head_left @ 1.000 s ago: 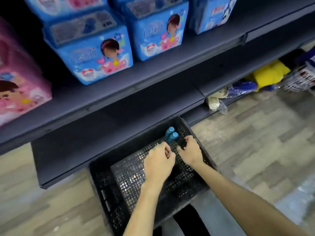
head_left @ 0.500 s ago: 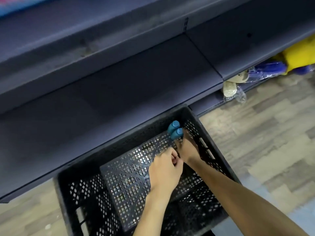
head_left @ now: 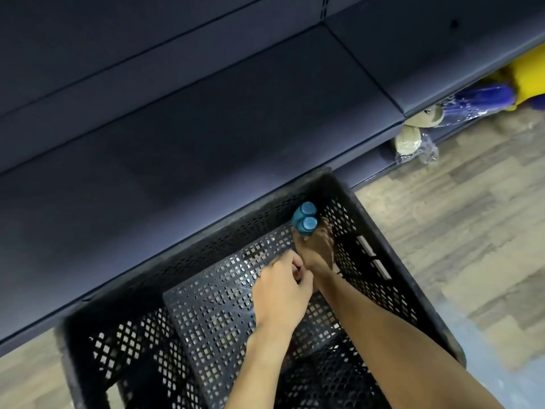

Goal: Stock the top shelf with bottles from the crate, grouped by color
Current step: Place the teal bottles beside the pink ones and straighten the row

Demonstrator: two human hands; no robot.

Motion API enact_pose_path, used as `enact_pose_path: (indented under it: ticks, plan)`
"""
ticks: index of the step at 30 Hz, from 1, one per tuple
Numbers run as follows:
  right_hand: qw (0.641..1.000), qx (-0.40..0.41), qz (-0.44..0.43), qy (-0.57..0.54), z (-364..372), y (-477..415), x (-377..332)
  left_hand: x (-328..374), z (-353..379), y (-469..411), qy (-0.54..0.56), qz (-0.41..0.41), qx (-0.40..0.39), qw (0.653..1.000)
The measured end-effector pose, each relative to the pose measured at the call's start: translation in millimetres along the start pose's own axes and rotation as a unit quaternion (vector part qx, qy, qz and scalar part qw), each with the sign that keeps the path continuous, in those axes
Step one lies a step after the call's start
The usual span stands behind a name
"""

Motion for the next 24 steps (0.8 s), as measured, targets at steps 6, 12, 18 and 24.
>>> enact_pose_path:
  ticks: [6, 12, 18, 24]
  plan:
    - [0.989, 0.131, 0.061, -0.018, -18.3, -14.6, -6.7, -9.8, 3.8, 8.8, -0.006, 0.000, 0.010, 1.000]
    - [0.985, 0.157, 0.074, -0.022, -18.4, -16.4, -6.6, -21.2, 0.2, 14.3, -0.015, 0.001, 0.019, 1.000]
    - [0.986, 0.155, 0.056, -0.039, -25.4, -19.7, 1.0, -30.0, 2.1, 17.5, -0.012, 0.006, 0.024, 1.000]
    - [0.988, 0.152, 0.005, 0.022, -35.2, -12.8, -5.2, -28.5, 4.0, 13.1, -0.019, 0.015, 0.028, 0.999]
Point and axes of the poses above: each hand's wrist, its own y-axis away from the middle knuckle, its own z-axis out of the palm, x = y × z, the point moved 7 cm from there along -y, towards the middle knuckle, and after that the axes turned 6 degrees about z, right-handed, at the moved point
